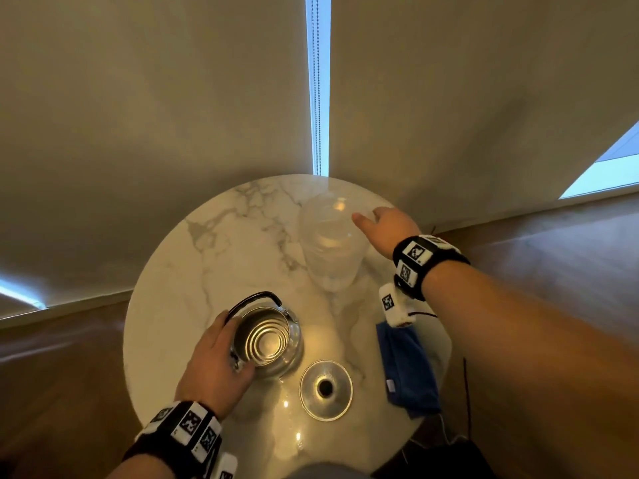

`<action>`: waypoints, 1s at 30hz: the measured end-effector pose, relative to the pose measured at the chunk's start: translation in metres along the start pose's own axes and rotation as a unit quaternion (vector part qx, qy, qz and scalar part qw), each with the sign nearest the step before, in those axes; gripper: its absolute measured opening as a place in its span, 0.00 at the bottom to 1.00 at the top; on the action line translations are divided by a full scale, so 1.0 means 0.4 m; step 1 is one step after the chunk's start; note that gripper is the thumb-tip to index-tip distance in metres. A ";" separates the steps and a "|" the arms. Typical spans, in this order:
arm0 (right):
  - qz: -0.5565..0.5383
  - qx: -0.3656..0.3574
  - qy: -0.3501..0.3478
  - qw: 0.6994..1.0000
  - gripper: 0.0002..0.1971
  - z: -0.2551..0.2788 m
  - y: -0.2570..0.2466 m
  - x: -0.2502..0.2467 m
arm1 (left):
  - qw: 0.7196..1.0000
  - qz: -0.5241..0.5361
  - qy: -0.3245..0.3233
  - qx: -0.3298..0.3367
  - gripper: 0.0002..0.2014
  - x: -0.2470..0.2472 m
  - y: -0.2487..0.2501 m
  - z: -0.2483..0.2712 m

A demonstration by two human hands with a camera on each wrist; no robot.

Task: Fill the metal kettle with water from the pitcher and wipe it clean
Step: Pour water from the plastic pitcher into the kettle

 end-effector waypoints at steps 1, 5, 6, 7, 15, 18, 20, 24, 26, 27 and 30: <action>-0.015 0.005 0.006 1.000 0.43 0.017 0.008 0.002 | 1.000 0.004 0.005 0.001 0.44 -0.001 0.004 0.002; -0.108 0.049 0.001 0.993 0.49 0.102 0.071 0.032 | 1.000 0.005 0.017 0.010 0.42 -0.001 0.019 0.008; -0.135 0.059 0.000 0.989 0.48 0.123 0.084 0.048 | 1.000 0.007 0.017 0.008 0.42 0.000 0.022 0.009; -0.162 0.065 0.000 0.985 0.46 0.142 0.095 0.065 | 1.000 0.007 0.016 0.006 0.41 0.001 0.026 0.011; -0.424 0.100 -0.013 0.900 0.41 0.203 0.136 0.222 | 0.999 0.019 0.021 0.029 0.37 0.016 0.064 0.017; -0.499 0.096 0.010 0.861 0.45 0.200 0.142 0.253 | 0.998 0.036 0.020 0.044 0.35 0.015 0.085 0.023; -0.539 0.097 0.026 0.836 0.42 0.201 0.140 0.253 | 0.996 0.065 0.023 0.057 0.32 0.007 0.102 0.026; -0.546 0.080 0.041 0.833 0.30 0.252 0.121 0.230 | 0.978 0.197 0.017 0.069 0.23 -0.011 0.133 0.024; -0.556 0.060 0.041 0.828 0.30 0.296 0.110 0.214 | 0.958 0.278 0.019 0.067 0.28 -0.023 0.155 0.018; -0.570 0.045 0.041 0.820 0.29 0.322 0.102 0.203 | 0.946 0.317 0.017 0.066 0.30 -0.028 0.170 0.013; -0.570 -0.007 0.042 0.820 0.27 0.398 0.074 0.175 | 0.907 0.418 -0.008 0.057 0.32 -0.038 0.205 -0.003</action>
Point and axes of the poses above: each hand's wrist, its own z-axis away from the middle knuckle, its own x-axis out of the palm, y = z × x, the point moved 5 cm from there along -z, towards the middle knuckle, and after that the axes turned 5 degrees about -y, right-handed, at the moved point
